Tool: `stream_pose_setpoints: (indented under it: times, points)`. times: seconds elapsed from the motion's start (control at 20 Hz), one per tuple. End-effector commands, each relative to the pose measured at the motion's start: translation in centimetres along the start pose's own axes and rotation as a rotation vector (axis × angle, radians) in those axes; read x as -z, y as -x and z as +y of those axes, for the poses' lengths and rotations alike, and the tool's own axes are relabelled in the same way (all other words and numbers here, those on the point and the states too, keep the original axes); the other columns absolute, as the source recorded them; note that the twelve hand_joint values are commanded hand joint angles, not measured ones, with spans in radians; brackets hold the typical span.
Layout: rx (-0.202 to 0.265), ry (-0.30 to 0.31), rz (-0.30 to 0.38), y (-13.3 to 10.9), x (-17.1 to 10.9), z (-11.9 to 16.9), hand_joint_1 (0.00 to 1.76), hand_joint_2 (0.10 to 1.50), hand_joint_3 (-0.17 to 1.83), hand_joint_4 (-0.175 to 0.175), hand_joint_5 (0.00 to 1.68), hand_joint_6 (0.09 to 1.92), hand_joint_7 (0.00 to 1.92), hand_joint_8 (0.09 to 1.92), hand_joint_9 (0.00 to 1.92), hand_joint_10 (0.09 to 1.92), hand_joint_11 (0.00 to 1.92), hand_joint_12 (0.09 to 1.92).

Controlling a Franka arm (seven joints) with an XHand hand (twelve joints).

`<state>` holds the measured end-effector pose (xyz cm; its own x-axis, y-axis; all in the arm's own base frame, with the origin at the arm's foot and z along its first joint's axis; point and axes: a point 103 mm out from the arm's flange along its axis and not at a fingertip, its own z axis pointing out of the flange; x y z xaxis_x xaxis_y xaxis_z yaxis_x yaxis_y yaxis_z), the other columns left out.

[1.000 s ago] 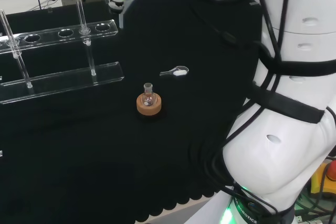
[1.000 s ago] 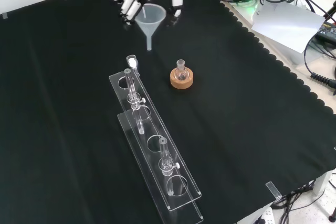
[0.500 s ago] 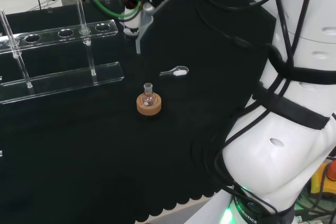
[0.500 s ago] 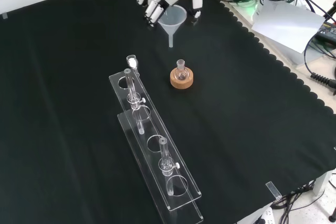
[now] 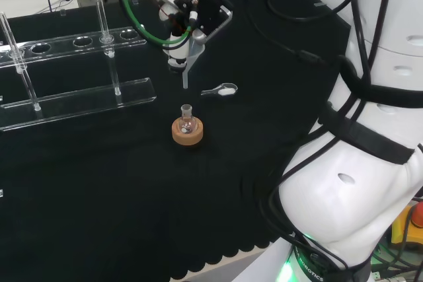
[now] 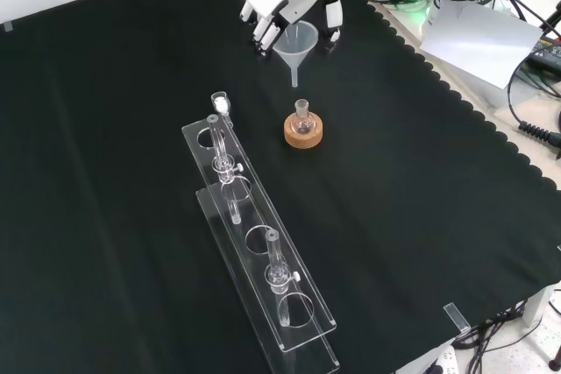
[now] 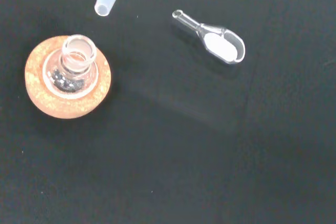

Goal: Place the funnel on the round-bottom flask.

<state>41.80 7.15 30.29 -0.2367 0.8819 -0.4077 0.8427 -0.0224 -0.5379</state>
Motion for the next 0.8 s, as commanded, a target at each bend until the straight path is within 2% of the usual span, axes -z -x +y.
stream_pose_setpoints:
  times: [0.05,0.8]
  points:
    - [-0.001,-0.019,0.006,-0.2,-1.4,0.4,0.82,0.65,0.68,-0.050,0.63,0.82,0.78,0.76,1.09,0.63,0.58,1.25]
    - [0.020,-0.029,-0.003,-2.0,-2.1,0.7,0.82,0.66,0.68,-0.052,0.62,0.83,0.77,0.77,1.09,0.64,0.58,1.25]
